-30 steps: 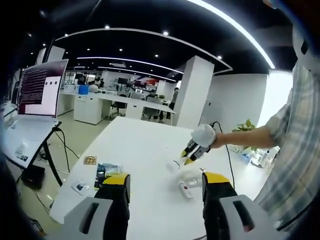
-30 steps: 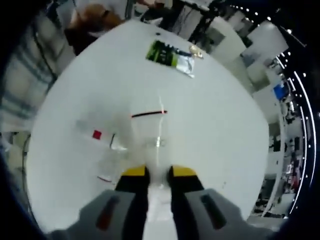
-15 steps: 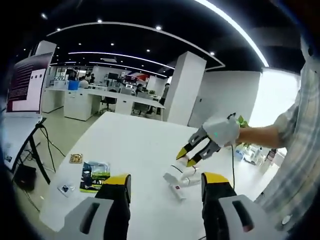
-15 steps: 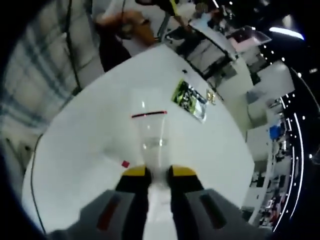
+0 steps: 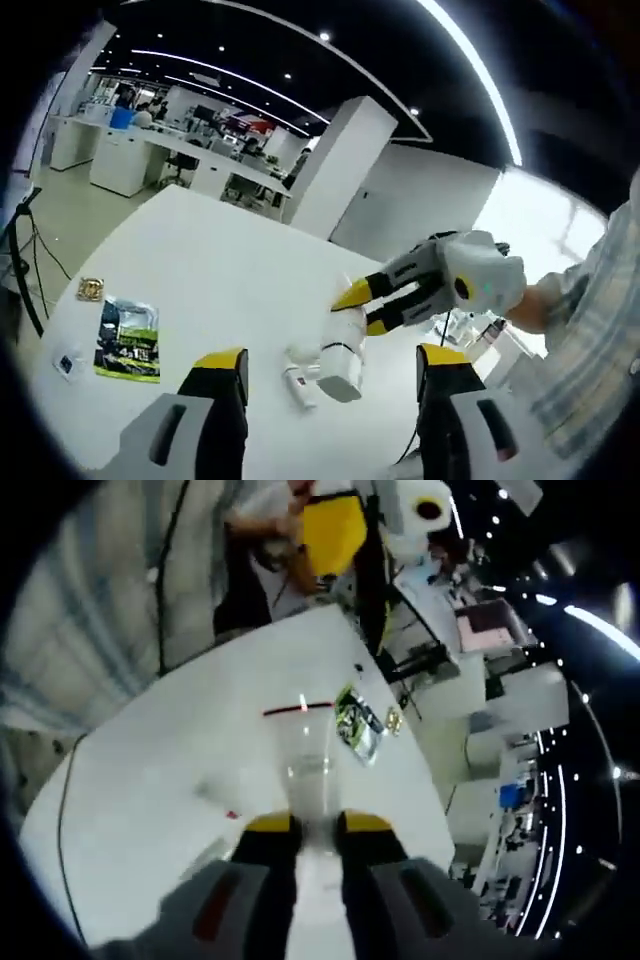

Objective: Arrange the skincare products in the storage area until every visible bottle or jar stands upright without overlapping.

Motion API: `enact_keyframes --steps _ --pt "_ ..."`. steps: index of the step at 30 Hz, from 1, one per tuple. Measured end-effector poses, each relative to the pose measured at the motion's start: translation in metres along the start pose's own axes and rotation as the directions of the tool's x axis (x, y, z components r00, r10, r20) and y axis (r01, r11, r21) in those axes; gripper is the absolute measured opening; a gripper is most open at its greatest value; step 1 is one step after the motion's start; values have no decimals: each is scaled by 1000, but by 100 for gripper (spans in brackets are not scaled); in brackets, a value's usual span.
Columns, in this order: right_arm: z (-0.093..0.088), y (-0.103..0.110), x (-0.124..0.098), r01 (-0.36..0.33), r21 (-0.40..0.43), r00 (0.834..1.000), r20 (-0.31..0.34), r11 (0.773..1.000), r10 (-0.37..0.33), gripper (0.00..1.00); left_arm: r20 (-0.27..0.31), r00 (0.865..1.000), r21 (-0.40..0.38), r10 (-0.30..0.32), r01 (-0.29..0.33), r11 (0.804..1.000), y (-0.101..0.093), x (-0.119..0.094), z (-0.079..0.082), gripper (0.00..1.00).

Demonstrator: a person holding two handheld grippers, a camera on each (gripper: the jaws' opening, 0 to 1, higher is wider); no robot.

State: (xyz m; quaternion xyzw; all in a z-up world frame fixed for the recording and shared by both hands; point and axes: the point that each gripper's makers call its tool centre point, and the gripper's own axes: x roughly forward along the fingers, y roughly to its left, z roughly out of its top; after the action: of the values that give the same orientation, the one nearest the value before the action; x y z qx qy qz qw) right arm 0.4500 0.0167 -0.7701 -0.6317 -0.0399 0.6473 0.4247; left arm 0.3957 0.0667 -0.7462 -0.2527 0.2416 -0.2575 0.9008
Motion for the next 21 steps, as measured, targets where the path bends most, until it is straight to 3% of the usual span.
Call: enact_keyframes --steps 7,9,13,17,18,21 --pt "27 1 -17 20 -112 999 28 994 -16 13 -95 991 62 -100 106 992 -23 29 -14 67" --pt "34 4 -18 16 -158 999 33 987 -11 13 -133 978 20 -159 163 987 -33 32 -21 59" --pt "45 11 -16 4 -237 999 42 971 6 13 -112 977 12 -181 183 983 -37 34 -20 49" --pt "56 10 -18 16 -270 999 51 963 -2 13 -147 969 -42 -196 192 980 -38 33 -26 41" --pt "60 7 -19 22 -288 998 56 957 -6 14 -181 961 -48 -209 204 978 -40 31 -33 39" --pt "65 6 -20 16 -384 1000 15 923 -11 14 -181 947 -91 -265 252 963 -50 28 -35 32"
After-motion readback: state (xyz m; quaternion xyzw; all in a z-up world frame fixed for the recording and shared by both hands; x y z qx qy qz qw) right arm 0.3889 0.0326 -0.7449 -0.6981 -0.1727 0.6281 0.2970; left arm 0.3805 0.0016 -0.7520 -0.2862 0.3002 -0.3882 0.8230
